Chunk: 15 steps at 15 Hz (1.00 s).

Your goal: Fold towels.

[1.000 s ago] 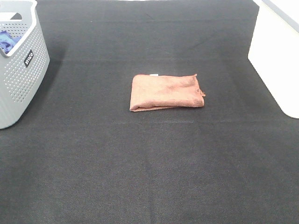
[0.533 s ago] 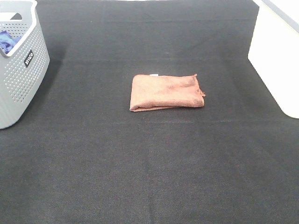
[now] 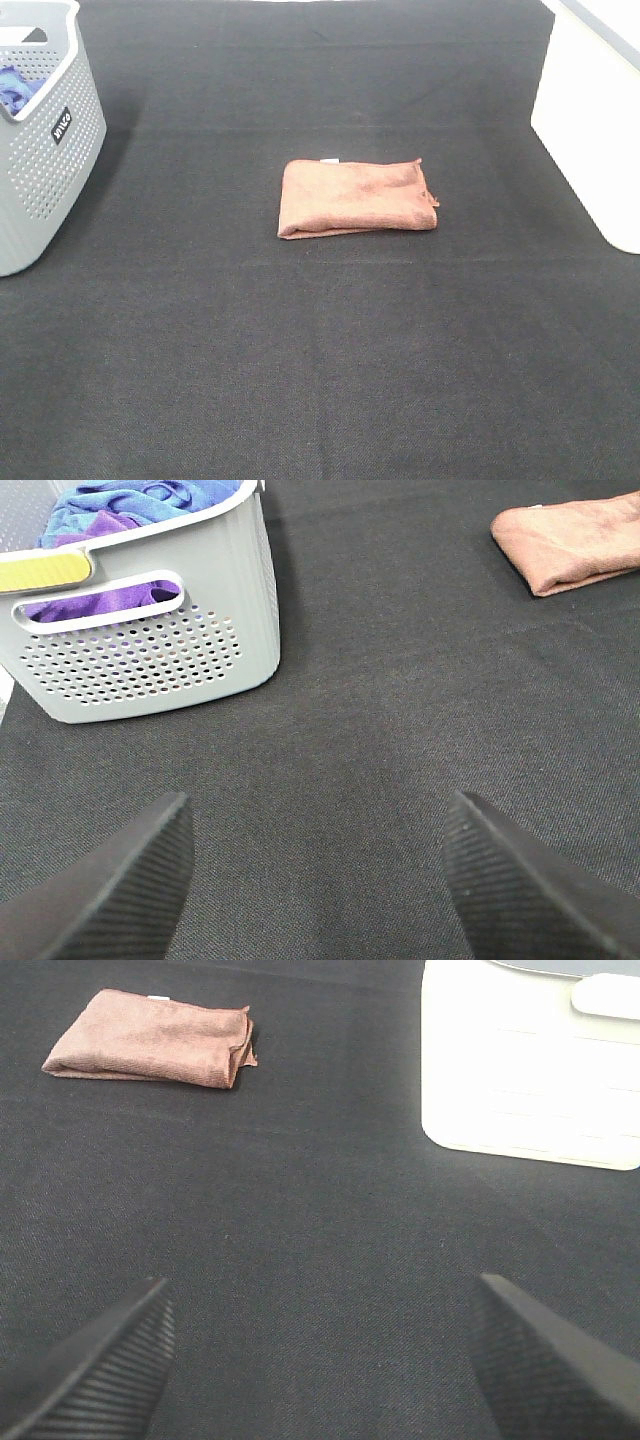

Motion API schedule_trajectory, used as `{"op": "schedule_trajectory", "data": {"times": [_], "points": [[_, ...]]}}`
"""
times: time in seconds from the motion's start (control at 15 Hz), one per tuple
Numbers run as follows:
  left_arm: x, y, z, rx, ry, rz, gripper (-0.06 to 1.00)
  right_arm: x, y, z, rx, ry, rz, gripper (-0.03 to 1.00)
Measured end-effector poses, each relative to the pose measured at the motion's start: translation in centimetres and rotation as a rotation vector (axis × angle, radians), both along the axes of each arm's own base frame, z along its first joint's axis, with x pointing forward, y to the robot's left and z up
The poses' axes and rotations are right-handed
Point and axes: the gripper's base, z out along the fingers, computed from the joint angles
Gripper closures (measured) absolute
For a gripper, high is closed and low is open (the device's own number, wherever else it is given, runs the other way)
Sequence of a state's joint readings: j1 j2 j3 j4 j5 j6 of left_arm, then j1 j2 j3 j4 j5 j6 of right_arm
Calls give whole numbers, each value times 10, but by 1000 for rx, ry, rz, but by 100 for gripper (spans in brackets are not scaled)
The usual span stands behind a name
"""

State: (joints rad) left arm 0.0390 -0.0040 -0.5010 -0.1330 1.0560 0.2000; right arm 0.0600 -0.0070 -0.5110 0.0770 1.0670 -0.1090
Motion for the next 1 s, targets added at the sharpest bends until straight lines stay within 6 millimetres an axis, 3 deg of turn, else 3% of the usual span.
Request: {"op": "schedule_trajectory", "data": {"times": [1.0], "points": [[0, 0, 0, 0, -1, 0, 27, 0, 0, 0, 0, 0, 0, 20]]}}
